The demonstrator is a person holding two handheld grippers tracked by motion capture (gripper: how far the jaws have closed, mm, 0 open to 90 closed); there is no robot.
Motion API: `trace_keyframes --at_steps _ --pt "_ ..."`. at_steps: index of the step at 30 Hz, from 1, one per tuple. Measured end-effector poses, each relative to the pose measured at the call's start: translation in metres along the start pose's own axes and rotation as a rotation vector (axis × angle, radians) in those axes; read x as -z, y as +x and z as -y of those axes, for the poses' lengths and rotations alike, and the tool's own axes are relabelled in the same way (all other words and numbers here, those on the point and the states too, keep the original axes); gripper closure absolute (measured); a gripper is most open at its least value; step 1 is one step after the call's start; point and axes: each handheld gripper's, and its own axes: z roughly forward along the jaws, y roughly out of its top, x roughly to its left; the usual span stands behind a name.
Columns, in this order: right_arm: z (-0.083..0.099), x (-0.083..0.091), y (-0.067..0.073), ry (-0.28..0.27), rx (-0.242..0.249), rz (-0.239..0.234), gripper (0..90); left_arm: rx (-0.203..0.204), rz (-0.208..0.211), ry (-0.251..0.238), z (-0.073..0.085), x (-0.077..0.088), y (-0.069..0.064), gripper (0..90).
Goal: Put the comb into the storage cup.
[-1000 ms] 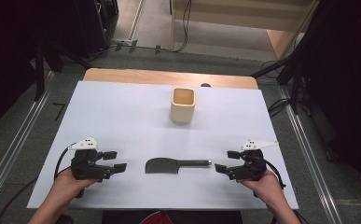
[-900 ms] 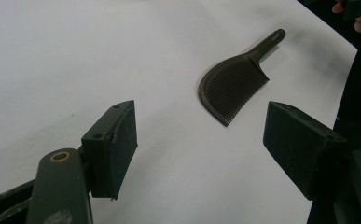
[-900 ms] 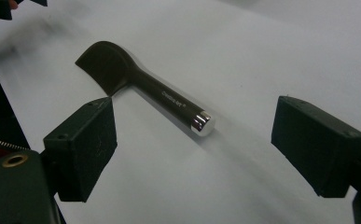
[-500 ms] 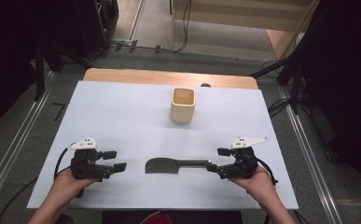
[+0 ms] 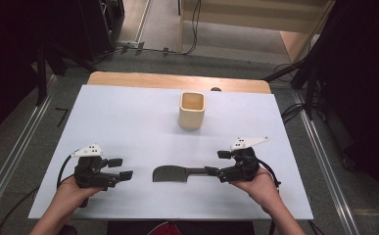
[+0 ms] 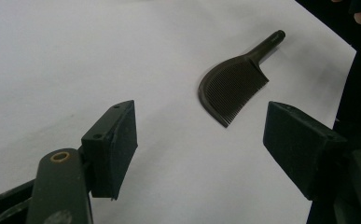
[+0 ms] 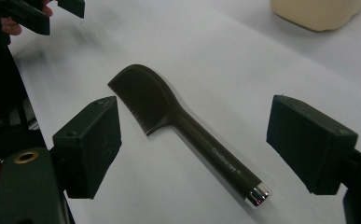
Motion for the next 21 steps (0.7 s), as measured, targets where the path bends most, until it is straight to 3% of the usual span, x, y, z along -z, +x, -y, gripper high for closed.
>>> trace_keyframes --at_steps 5,21 --pt "-0.009 -0.009 0.006 0.004 -0.016 -0.02 16.8 0.001 0.0 0.0 0.0 0.0 0.0 27.4" --pt "-0.036 -0.043 0.032 0.06 0.065 -0.07 19.1 0.0 0.003 0.004 0.0 0.0 0.0 27.4"
